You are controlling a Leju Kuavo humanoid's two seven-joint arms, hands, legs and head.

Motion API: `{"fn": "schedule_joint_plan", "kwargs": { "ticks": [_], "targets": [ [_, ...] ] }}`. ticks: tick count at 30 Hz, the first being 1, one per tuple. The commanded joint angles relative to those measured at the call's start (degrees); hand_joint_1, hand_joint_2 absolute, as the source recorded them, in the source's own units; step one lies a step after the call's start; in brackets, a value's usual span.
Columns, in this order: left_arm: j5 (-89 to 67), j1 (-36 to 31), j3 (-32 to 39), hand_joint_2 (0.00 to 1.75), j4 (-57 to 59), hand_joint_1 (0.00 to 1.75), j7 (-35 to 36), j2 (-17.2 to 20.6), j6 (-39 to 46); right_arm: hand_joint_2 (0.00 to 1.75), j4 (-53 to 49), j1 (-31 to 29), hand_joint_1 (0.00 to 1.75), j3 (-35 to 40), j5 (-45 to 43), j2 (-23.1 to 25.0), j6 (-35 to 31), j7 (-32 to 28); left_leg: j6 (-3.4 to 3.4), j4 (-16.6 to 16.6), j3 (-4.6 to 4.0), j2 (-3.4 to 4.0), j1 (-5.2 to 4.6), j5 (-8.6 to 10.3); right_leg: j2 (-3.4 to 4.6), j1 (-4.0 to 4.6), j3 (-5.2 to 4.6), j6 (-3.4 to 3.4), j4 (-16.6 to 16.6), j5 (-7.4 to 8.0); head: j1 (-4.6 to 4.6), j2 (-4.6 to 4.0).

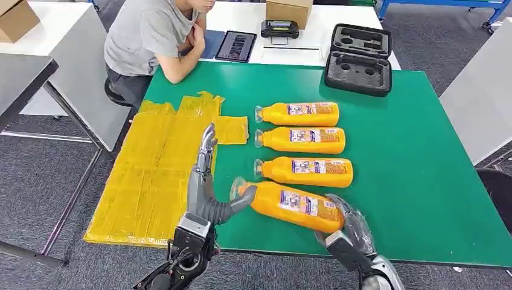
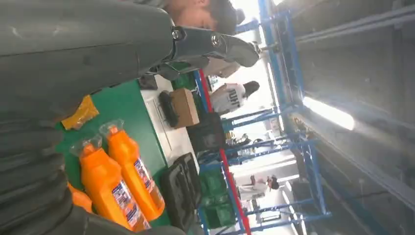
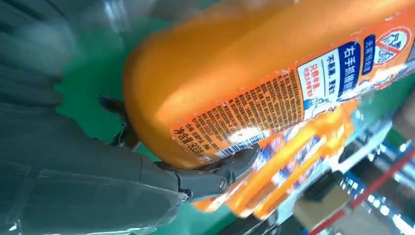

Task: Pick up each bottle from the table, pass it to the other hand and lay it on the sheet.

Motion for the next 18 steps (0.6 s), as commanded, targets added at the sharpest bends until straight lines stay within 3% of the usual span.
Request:
{"fn": "schedule_joint_plan", "kwargs": {
  "ticks": [1,18],
  "targets": [
    [1.02,-0.27,2.45,1.75,-1.77,0.0,0.15,0.32,1.2,1.75,1.23,-0.28,1.75,-3.03,-1.31,1.96,-1.14,-0.63,-0.1,-0.01,0.14,0.04,0.07,-0.07,0.05,0.07,0.15,-0.12,-0.04,-0.05,0.0,0.0],
    [2.12,5.26,10.32,1.75,-11.72,0.0,0.15,-1.63,3.91,1.75,0.58,-0.19,1.75,-4.83,-5.23,4.54,-5.48,-3.06,-0.09,-0.02,0.13,0.09,0.05,-0.08,0.09,0.06,0.1,-0.1,-0.03,-0.04,-0.02,0.0]
  ]
}}
